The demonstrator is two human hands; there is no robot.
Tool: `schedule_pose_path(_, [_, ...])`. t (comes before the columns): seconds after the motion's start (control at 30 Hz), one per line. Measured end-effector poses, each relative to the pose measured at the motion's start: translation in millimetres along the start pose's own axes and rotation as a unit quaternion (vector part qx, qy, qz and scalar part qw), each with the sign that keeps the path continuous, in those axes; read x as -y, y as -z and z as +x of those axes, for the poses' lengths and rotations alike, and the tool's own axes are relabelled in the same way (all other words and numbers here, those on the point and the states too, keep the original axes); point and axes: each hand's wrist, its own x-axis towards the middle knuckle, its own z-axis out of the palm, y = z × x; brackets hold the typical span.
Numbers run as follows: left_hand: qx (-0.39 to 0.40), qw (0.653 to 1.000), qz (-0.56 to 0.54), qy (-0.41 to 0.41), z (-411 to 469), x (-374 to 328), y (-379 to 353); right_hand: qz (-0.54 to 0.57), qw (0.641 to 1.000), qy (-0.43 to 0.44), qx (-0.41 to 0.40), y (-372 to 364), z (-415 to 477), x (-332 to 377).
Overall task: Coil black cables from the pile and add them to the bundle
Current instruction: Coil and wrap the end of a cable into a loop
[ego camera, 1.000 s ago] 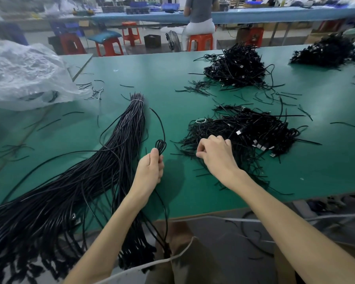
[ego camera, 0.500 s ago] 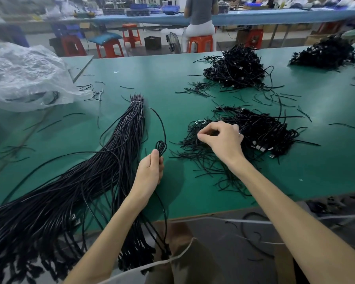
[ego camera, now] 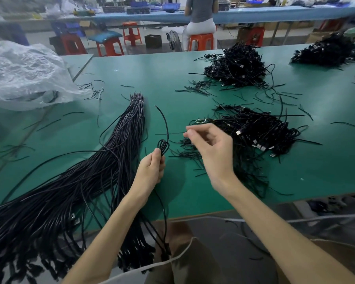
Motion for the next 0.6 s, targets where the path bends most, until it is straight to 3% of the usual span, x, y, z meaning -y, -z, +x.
schedule_pose_path(0.13, [0.007,1.000,-0.029,0.008,-2,-3,0,-0.087,0.993,0.023,0.082,-18,-26,-13])
schedule_pose_path(0.23, [0.010,0.999,-0.043,0.010,-5,-5,-1,-0.137,0.989,0.044,0.041,-23,-32,-22])
schedule_pose_path(0.43, [0.018,1.000,-0.023,0.006,-6,-6,-2,-0.055,0.998,-0.027,-0.019,-21,-35,-25])
schedule_pose_path(0.6, [0.025,1.000,-0.011,-0.005,-7,-5,-1,-0.048,0.998,-0.025,-0.043,-23,-36,-29])
